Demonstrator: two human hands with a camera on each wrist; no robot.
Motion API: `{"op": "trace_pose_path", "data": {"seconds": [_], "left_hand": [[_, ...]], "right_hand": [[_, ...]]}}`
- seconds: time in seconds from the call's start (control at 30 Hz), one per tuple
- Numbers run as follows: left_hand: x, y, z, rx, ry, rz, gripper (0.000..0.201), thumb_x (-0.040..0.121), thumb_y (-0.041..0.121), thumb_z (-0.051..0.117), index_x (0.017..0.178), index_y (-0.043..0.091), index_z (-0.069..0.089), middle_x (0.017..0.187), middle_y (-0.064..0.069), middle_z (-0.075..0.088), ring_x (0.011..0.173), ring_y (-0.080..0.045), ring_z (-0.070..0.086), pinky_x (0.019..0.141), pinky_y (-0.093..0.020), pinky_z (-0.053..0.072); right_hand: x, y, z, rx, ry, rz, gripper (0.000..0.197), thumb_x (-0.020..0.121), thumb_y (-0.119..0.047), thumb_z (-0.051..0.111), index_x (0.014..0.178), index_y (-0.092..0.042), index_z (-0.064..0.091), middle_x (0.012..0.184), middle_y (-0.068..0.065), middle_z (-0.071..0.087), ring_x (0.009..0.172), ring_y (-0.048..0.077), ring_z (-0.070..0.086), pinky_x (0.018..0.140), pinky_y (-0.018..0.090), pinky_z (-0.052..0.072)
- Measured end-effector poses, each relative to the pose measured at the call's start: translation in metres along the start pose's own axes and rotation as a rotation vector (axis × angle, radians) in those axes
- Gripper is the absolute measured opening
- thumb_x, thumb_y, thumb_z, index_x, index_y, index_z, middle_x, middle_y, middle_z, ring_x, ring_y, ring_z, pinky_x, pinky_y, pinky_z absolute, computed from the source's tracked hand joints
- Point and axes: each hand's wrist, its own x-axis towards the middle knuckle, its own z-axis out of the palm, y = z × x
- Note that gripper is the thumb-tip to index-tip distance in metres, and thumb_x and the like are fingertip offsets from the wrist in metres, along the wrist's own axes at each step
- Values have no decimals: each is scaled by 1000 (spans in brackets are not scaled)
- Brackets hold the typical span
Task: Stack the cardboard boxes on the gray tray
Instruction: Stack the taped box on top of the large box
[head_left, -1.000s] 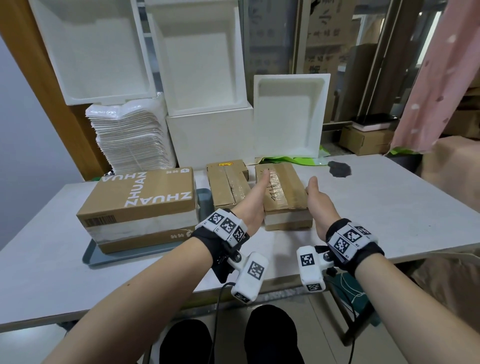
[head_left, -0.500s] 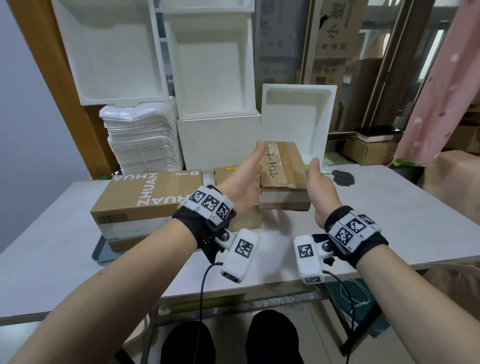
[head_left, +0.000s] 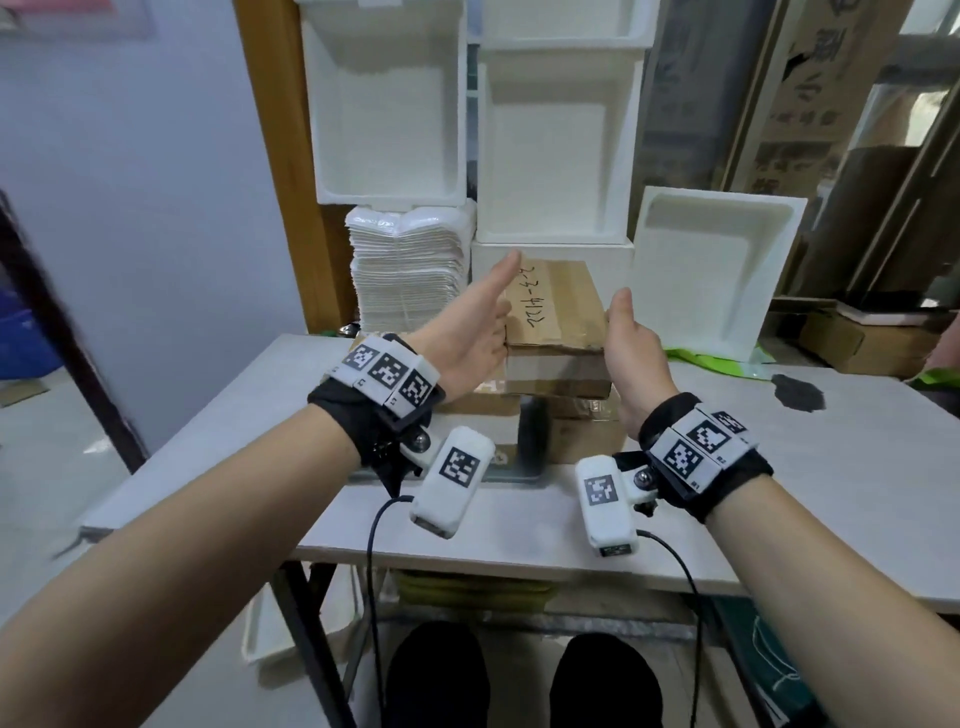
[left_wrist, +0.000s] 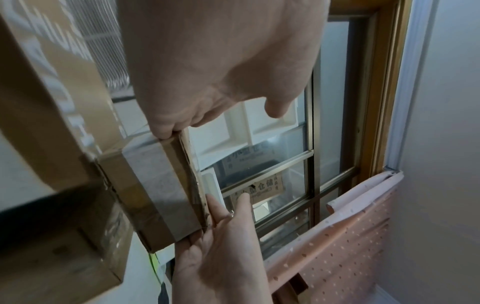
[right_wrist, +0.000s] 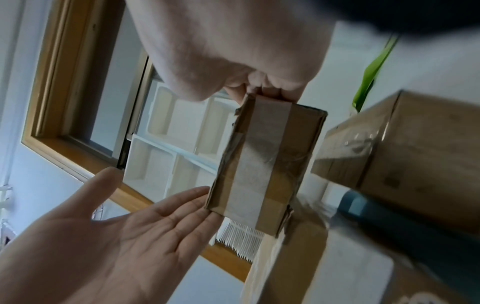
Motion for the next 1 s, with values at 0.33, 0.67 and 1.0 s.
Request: {"op": "trace_pose_path", "data": {"seconds": [0.33, 0.67, 1.0], "left_hand": [[-36, 11, -68, -10, 107, -4, 104, 84, 68, 51, 154, 6, 5, 162, -12, 9, 149, -22, 11, 121, -40, 10], [-40, 3, -89, -33, 141, -4, 95, 90, 60, 50, 154, 5, 6, 162, -12, 11, 149, -21, 12, 121, -40, 11], [-5, 12, -108, -45, 181, -20, 98, 88, 67, 45, 153, 2, 10, 161, -14, 16, 148, -24, 18, 121, -41, 13]], "right_hand": [[-18, -8, 62, -114, -89, -17, 69, 100, -58, 19, 136, -10, 52, 118, -1, 53, 116, 23, 49, 90, 26, 32], [-23, 5, 90, -96, -132, -133, 67, 99, -58, 22, 143, -16, 47, 145, 3, 51, 136, 22, 43, 113, 35, 31], [-9, 24, 67, -228, -295, -332, 78, 89, -56, 57, 154, -26, 26, 156, -7, 33, 137, 8, 37, 114, 30, 30]]}}
